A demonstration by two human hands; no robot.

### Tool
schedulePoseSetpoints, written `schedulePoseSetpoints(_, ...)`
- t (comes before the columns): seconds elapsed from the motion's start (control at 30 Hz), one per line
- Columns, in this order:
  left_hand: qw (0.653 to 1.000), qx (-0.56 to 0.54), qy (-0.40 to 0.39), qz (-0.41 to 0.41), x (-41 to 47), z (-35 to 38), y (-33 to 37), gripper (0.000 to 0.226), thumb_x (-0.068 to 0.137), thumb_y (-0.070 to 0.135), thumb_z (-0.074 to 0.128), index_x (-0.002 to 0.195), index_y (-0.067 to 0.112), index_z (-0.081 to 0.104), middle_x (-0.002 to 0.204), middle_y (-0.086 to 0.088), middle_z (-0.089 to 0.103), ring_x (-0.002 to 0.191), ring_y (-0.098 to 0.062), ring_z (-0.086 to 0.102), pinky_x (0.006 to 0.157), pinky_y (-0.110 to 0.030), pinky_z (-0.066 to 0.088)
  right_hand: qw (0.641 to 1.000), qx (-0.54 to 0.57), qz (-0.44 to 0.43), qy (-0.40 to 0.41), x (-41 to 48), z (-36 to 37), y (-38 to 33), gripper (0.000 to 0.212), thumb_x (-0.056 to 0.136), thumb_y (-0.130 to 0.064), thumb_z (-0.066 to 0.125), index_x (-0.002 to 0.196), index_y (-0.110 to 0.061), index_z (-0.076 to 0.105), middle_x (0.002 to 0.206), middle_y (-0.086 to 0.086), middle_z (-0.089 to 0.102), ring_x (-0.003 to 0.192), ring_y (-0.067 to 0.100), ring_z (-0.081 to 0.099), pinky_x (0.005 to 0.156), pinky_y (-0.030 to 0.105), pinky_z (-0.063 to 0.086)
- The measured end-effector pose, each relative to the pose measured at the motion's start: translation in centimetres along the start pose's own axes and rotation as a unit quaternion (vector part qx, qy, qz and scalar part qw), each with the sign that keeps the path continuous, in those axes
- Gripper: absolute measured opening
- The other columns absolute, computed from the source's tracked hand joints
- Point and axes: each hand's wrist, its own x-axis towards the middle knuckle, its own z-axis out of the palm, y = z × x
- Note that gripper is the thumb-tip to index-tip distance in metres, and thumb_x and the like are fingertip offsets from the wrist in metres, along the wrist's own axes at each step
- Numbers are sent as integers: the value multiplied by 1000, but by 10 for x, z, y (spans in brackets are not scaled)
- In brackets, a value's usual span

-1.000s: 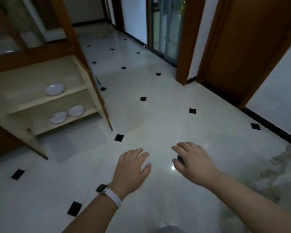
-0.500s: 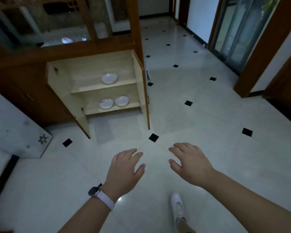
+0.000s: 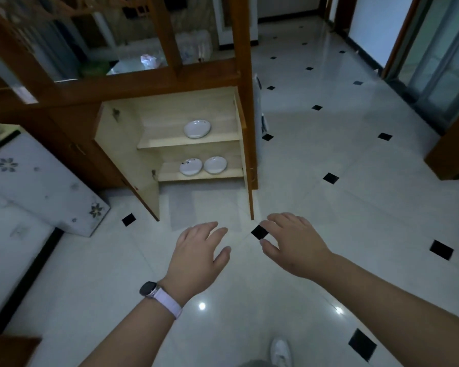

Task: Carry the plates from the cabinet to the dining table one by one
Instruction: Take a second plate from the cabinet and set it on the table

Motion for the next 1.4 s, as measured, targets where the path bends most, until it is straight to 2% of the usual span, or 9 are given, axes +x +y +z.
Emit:
schedulePoseSetpoints(0.1,1000,13,2,-19,9,-6,-8,45,90,46,43,124,24,62,126,-3,62,115,-22,56,100,-40,37,1000,8,-24,-3,23,-5,1,60,89,-53,24,133,-26,52,137,-5,53,128,18,45,105,38,34)
schedulePoseSetpoints(0.3,997,24,14,-66,19,-16,-41,44,91,47,43,124,25,61,127,-2,61,115,-22,55,99,-38,38,998,12,-66,-17,71,-3,-15,48,96,-47,35,137,-26,48,140,-5,49,129,16,42,106,37,31)
schedulePoseSetpoints(0.57,996,31,24,-78,58,-15,-110,44,91,47,43,125,25,59,127,-1,61,116,-22,55,101,-43,38,994,3,-94,-48,149,8,-45,51,97,-48,35,141,-25,43,146,-4,44,133,17,37,109,37,28)
schedulePoseSetpoints(0.67,997,23,23,-75,79,-10,-147,43,91,47,43,125,26,58,127,-1,61,115,-22,55,100,-42,39,995,-8,-86,-53,190,10,-55,56,95,-52,28,142,-26,42,146,-5,43,134,15,36,109,36,26)
schedulePoseSetpoints(0.77,997,15,19,-75,105,-7,-191,44,91,49,42,125,27,58,128,0,61,116,-21,55,99,-40,38,997,-4,-68,-39,238,15,-69,70,86,-58,17,139,-23,46,141,-5,48,130,17,41,107,37,30)
schedulePoseSetpoints(0.97,997,12,33,-68,155,-20,-283,43,90,48,44,123,26,61,125,-1,62,113,-21,57,96,-37,41,998,-23,-39,-37,333,27,-106,78,81,-63,10,139,-25,46,140,-7,49,129,15,40,105,34,30)
schedulePoseSetpoints(1.03,997,16,32,-69,168,-25,-314,43,90,48,44,123,26,60,126,0,62,114,-22,56,96,-37,40,999,-24,-30,-32,360,31,-117,73,84,-62,14,137,-24,48,137,-7,50,126,16,41,104,34,31)
schedulePoseSetpoints(1.17,997,14,32,-74,188,-29,-363,43,90,48,45,124,25,59,125,-2,61,112,-24,55,93,-39,40,999,-30,-15,-16,405,30,-129,50,95,-50,40,137,-24,47,137,-5,51,126,18,42,104,33,28)
schedulePoseSetpoints(1.4,997,6,41,-68,237,-28,-410,45,89,47,42,121,23,61,125,-2,62,111,-25,56,91,-39,42,999,-41,-11,-18,469,29,-134,50,96,-49,41,139,-24,45,137,-7,50,126,17,42,102,30,28)
